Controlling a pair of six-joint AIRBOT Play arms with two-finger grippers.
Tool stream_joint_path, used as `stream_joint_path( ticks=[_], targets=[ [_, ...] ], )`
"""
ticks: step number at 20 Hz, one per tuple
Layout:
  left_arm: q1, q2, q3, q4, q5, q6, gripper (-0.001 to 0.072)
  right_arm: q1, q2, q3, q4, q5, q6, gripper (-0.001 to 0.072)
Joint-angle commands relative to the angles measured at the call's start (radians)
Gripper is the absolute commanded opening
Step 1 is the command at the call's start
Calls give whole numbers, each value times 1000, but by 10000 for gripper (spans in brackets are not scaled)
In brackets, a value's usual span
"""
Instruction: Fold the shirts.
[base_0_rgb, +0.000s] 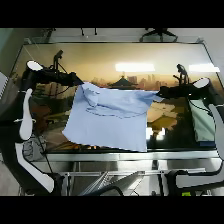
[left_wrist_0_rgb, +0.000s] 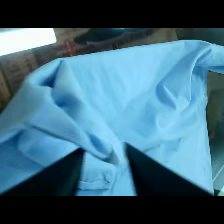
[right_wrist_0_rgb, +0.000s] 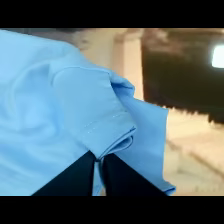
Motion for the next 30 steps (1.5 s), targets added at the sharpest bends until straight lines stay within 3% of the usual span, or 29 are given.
stream_joint_path(
  ticks=[1, 2, 6, 11, 14, 18, 23, 30],
  targets=[
    [11, -163, 206, -31, -161, -63, 567, -6, -72, 61, -74, -14, -3, 423],
    [31, -150, 231, -28, -190, -103, 566, -10, -56, 102, -136, 19, 0, 504],
    [133, 29, 72, 129, -249, -208, 567, -14, 53, 190, -326, 130, 84, 507],
    [171, 359, -507, 370, -242, -235, 567, 70, 90, 60, -192, 232, 76, 506],
    [172, 541, -870, 387, -136, -233, 567, 170, 87, -72, -161, 175, 56, 506],
    [171, 687, -1165, 386, -1, -230, 567, 215, 50, -110, -157, 103, 49, 506],
    [171, 769, -1271, 375, 129, -230, 566, 202, 13, -110, -174, 75, 89, 505],
    [171, 689, -1203, 348, 257, -229, 566, 204, -69, -110, -175, -3, 106, 504]
  ],
)
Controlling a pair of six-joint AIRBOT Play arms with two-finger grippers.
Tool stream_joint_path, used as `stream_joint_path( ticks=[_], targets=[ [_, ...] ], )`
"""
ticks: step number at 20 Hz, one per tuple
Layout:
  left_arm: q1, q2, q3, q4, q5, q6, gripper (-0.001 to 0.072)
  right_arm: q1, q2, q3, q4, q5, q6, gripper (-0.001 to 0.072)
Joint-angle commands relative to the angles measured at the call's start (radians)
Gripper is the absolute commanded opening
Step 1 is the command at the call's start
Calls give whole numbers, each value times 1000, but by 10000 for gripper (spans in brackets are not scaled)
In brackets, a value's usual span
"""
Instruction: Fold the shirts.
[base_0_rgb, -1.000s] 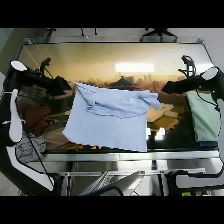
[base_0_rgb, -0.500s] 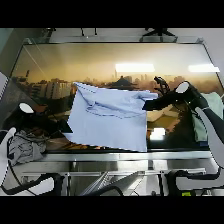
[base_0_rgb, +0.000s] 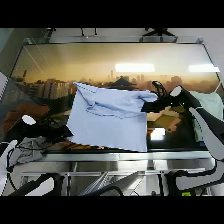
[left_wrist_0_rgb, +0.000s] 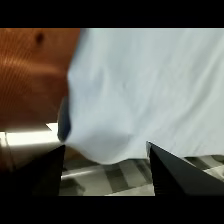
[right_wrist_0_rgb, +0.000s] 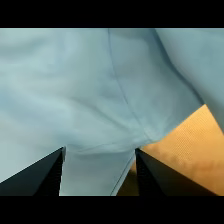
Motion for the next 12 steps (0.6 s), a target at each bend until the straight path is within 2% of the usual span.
stream_joint_path(
  ticks=[1, 2, 5, 6, 12],
  targets=[
    [-2, -64, 45, -32, 75, 13, 565, 3, -42, 0, 3, -29, 7, 504],
    [-2, -93, 64, -54, 74, 26, 563, 4, -49, 0, 21, -30, 3, 504],
    [-2, -151, 115, -116, 63, 67, 87, 4, -50, 6, 127, -38, -58, 502],
    [-2, -158, 129, -116, 59, 67, 17, 3, -50, 6, 163, -48, -76, 502],
    [-1, -158, 174, -102, 31, 68, 16, 1, -39, 7, 184, -62, -76, 501]
  ],
)
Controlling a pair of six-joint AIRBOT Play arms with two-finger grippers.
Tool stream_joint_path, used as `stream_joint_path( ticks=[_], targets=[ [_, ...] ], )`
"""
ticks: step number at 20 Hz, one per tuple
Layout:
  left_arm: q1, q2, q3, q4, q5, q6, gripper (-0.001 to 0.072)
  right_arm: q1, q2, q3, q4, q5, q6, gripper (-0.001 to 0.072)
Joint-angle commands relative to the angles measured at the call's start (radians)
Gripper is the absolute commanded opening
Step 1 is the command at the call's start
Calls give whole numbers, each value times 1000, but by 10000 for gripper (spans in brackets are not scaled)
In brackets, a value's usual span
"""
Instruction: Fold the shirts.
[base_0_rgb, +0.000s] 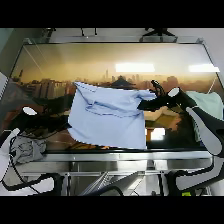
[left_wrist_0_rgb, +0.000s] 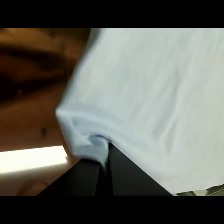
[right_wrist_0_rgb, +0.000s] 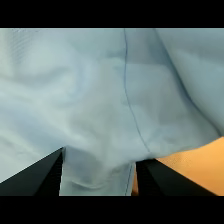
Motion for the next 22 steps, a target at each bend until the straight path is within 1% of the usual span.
stream_joint_path(
  ticks=[1, 6, 7, 8, 9, 14, 15, 16, 20, 22],
  targets=[
    [3, -5, 18, -3, -14, 5, 16, -2, 16, 2, 31, 2, -10, 501],
    [4, -5, 17, 46, -29, 5, 16, 0, 52, 2, 54, 14, -11, 500],
    [4, -5, 17, 46, -29, 5, 15, 2, 50, 2, 54, 14, -10, 481],
    [4, -5, 17, 46, -30, 5, 16, 6, 46, 2, 54, 8, -11, 322],
    [4, -5, 17, 46, -29, 5, 16, 8, 38, 2, 55, -8, -11, 225],
    [4, -5, 17, 46, -32, 7, 16, 9, -9, 2, 80, -31, -11, 220],
    [4, -5, 17, 46, -32, 17, 15, 9, -10, 2, 79, -31, -11, 92],
    [4, -5, 17, 46, -32, 21, 16, 9, -10, 2, 80, -36, -11, 17],
    [21, -6, 40, 65, -38, 47, 15, -32, 16, 23, 76, -55, -2, 14],
    [55, -7, 123, 157, -51, 34, 15, -119, 100, 26, 26, -59, 52, 14]
  ],
)
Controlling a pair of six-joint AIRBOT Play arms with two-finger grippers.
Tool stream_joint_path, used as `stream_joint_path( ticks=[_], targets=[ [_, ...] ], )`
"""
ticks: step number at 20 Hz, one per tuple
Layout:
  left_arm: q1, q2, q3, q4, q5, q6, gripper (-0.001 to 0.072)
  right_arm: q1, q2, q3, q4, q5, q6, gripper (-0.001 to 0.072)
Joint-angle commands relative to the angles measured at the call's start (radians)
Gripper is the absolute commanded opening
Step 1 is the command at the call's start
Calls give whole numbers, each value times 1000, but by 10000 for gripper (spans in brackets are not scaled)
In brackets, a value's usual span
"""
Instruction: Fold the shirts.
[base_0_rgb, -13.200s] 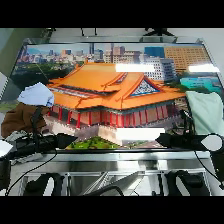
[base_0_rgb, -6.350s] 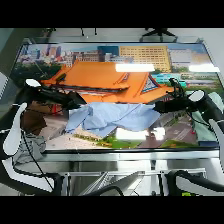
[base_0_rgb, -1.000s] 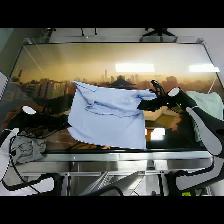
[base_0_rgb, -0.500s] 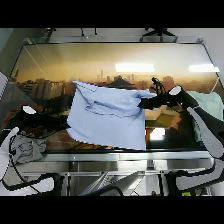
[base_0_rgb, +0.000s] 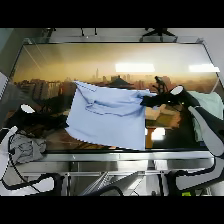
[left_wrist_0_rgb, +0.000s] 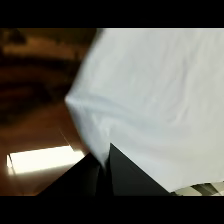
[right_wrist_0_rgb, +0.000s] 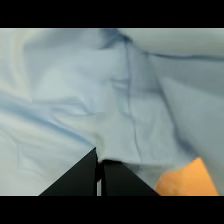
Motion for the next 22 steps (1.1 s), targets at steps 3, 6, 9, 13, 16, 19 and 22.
stream_joint_path(
  ticks=[3, 6, 9, 13, 16, 19, 22],
  targets=[
    [89, -30, 255, 126, -6, 14, 15, -212, 211, -15, -193, 117, 155, 14],
    [77, -196, 548, 130, -68, 52, 15, -264, 361, -144, -259, 208, 209, 14],
    [24, -426, 900, 130, -129, 66, 15, -264, 545, -313, -341, 217, 367, 14],
    [-62, -681, 1278, 130, -191, 96, 15, -264, 674, -485, -413, 204, 547, 15],
    [-113, -706, 1238, 130, -88, 109, 16, -264, 667, -506, -401, 82, 534, 15],
    [-119, -667, 1172, 126, -70, 111, 20, -266, 631, -484, -367, -137, 491, 16],
    [-116, -629, 1208, 120, -202, 53, 676, -265, 580, -464, -201, -275, 377, 25]
  ],
)
